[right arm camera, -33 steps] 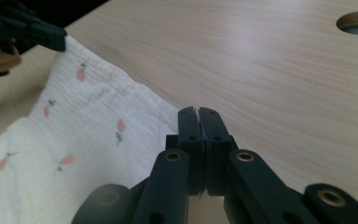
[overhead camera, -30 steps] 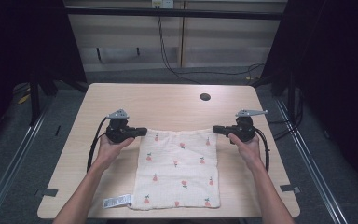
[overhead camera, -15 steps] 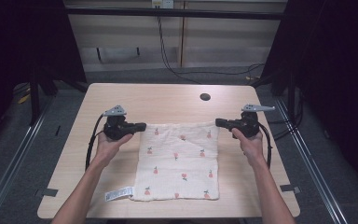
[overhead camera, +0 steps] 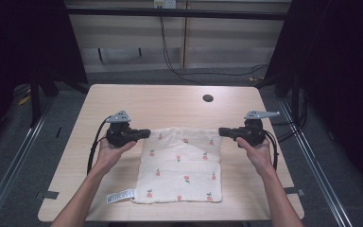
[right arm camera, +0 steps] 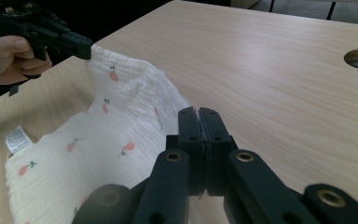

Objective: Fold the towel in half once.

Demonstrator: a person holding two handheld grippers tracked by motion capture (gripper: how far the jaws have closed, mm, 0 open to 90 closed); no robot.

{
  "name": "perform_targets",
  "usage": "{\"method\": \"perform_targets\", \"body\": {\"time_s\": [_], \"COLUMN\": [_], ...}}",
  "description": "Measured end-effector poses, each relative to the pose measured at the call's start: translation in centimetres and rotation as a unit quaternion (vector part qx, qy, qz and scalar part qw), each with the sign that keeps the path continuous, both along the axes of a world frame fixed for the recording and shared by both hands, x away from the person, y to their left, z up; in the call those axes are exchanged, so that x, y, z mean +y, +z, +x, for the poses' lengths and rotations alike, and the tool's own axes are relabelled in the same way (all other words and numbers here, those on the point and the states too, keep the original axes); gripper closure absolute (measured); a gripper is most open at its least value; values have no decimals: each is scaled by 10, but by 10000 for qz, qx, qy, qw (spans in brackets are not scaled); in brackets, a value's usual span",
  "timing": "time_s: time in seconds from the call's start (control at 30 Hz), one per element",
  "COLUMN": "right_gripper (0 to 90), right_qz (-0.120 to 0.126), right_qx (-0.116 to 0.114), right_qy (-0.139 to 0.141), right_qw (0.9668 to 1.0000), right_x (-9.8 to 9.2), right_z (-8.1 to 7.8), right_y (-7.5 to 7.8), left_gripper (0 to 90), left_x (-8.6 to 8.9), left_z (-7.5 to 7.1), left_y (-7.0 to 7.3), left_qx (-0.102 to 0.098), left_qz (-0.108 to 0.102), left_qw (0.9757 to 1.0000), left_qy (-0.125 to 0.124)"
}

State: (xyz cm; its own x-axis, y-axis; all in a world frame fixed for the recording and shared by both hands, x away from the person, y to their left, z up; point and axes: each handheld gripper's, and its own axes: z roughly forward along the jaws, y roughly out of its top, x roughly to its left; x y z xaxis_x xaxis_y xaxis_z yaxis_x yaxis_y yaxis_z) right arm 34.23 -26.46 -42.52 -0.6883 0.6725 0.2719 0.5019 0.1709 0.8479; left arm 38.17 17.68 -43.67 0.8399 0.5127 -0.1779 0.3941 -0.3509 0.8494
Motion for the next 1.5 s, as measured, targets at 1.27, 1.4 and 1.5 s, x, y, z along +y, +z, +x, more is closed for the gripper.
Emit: {"method": "perform_targets", "body": {"time_s": [1.27,1.4,1.5], "right_gripper": [887,887,887], "right_qz": [-224,-378,-329], "right_qx": [-75,-34,157], "right_qy": [547,619,613], "right_qw": [9982,9974,9975], "right_x": [9,12,10], "right_z": [-82,-88,-92], "right_y": [12,7,-4], "left_gripper": [876,872,871], "left_x": [19,21,26], "left_z": [-70,-75,-77], "left_y": [10,-3,-10], "left_qx": [3,126,261], "left_qz": [265,223,253], "left_qw": [9981,9978,9975], "left_qy": [-549,-609,-600]}}
